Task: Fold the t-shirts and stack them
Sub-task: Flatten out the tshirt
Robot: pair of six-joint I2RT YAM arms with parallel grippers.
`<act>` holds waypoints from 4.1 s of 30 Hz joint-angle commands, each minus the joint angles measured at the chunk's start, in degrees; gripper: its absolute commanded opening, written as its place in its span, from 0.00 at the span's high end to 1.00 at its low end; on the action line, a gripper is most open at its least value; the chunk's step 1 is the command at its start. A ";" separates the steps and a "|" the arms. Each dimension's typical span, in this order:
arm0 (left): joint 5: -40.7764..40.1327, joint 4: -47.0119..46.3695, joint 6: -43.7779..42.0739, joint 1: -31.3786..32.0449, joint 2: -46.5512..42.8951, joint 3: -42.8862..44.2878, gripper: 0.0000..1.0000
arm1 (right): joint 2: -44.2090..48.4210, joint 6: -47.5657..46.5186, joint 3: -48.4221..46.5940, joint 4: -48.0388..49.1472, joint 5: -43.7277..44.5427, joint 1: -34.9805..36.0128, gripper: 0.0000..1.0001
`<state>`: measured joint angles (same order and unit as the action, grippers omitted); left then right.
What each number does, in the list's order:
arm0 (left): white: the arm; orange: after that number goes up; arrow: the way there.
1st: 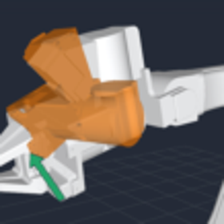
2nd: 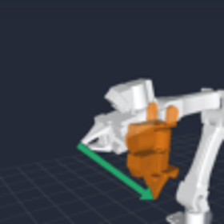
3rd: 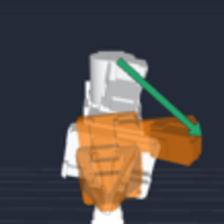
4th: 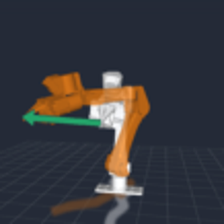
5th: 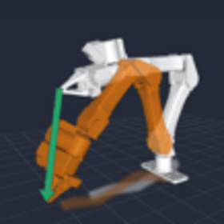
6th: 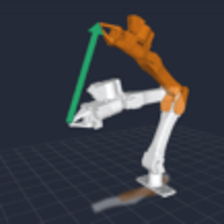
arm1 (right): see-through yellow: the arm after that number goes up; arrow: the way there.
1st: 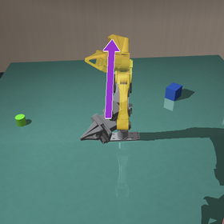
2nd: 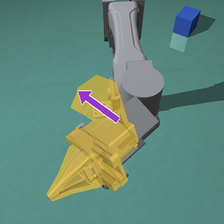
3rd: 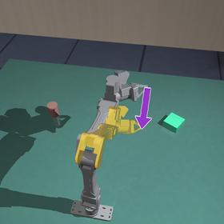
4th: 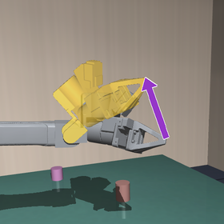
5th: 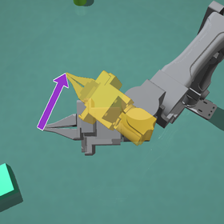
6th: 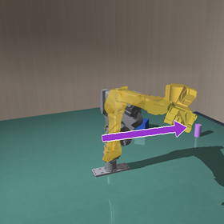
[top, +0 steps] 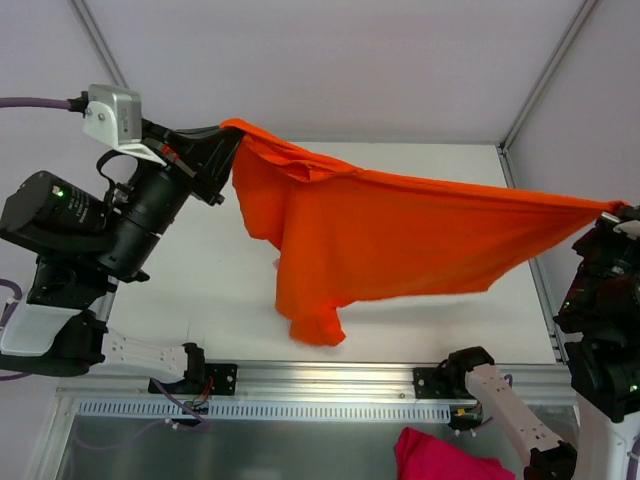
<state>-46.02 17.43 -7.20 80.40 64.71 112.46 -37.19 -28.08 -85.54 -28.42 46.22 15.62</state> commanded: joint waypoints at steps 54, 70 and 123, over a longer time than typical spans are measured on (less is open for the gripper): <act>0.05 1.01 2.54 -31.61 27.92 18.21 1.00 | -39.19 1.98 -12.89 17.35 0.54 -1.38 0.99; -11.19 -26.71 -30.03 -5.36 17.66 10.16 1.00 | -18.38 -1.72 -6.76 13.84 2.82 -0.06 0.99; -8.04 13.51 25.93 -27.75 17.55 -26.51 1.00 | -21.25 16.48 24.01 7.40 -8.08 0.38 0.99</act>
<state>-56.77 35.11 16.99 55.02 80.95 86.35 -56.16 -11.00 -62.43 -30.33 35.75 15.79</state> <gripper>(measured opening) 0.009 0.028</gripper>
